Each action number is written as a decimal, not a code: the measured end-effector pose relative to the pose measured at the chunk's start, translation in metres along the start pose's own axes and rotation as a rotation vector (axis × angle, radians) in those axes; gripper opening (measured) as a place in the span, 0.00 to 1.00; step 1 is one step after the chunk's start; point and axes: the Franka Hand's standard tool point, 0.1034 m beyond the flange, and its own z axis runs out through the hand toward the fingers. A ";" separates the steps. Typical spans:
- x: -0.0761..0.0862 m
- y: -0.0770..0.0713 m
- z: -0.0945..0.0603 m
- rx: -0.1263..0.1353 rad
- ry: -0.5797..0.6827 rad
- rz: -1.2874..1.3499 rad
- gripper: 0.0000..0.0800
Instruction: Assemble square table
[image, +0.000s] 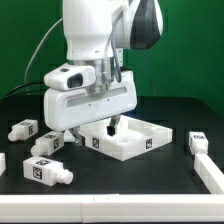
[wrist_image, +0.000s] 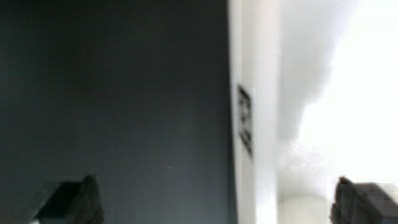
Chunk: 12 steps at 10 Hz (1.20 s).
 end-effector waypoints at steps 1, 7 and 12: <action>-0.002 0.000 0.001 0.001 -0.002 0.002 0.81; -0.016 0.001 0.019 0.004 -0.013 -0.001 0.46; -0.017 0.006 0.017 0.008 -0.017 0.047 0.07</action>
Offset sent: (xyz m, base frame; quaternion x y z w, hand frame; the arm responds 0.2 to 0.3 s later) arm -0.0097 -0.0081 -0.0448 -0.0059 0.0277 -0.0199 0.9994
